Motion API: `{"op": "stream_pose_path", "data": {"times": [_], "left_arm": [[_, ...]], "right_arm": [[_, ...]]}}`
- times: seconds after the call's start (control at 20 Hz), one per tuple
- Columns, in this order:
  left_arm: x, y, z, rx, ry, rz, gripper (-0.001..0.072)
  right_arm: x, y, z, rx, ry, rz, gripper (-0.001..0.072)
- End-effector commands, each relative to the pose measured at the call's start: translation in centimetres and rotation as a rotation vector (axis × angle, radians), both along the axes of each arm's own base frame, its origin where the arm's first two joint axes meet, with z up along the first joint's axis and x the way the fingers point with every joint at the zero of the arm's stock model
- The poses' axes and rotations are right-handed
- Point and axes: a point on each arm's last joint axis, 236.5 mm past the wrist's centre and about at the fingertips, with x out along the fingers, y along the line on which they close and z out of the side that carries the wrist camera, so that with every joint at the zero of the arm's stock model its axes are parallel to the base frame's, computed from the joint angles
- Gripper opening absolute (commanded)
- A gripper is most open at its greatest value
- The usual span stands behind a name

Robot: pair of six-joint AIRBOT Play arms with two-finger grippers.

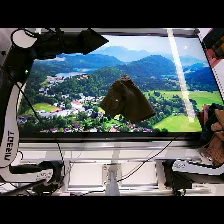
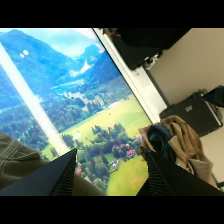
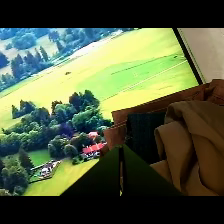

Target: Fold the clothes and pants, and hang the long-sleeved shirts on hangers.

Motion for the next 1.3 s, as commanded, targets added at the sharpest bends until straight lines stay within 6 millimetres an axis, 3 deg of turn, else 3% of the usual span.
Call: {"op": "stream_pose_path", "data": {"times": [0.0, 0.8, 1.0, 1.1, 1.25], "left_arm": [[0.0, 0.0, 0.0, 0.0, 0.0, 0.0, 0.0472], [0.0, 0.0, 0.0, 0.0, -0.001, 0.0, 0.0472], [0.0, 0.0, 0.0, 0.0, -0.001, 0.0, 0.0472], [0.0, 0.0, 0.0, 0.0, -0.001, 0.0, 0.0472], [-0.1, 0.0, -0.1, 0.001, 0.005, -0.004, 0.0472]], "right_arm": [[0.0, 0.0, 0.1, 0.0, -0.002, 0.0, 0.0024], [0.5, 0.3, 0.2, 0.008, -0.024, 0.009, 0.0024], [5.0, 4.1, 1.3, 0.226, -0.262, -0.04, 0.0024], [6.9, 7.2, 1.7, 0.305, -0.311, 0.061, 0.0025], [7.2, 13.2, 0.8, 0.365, -0.228, 0.311, 0.0025]]}}
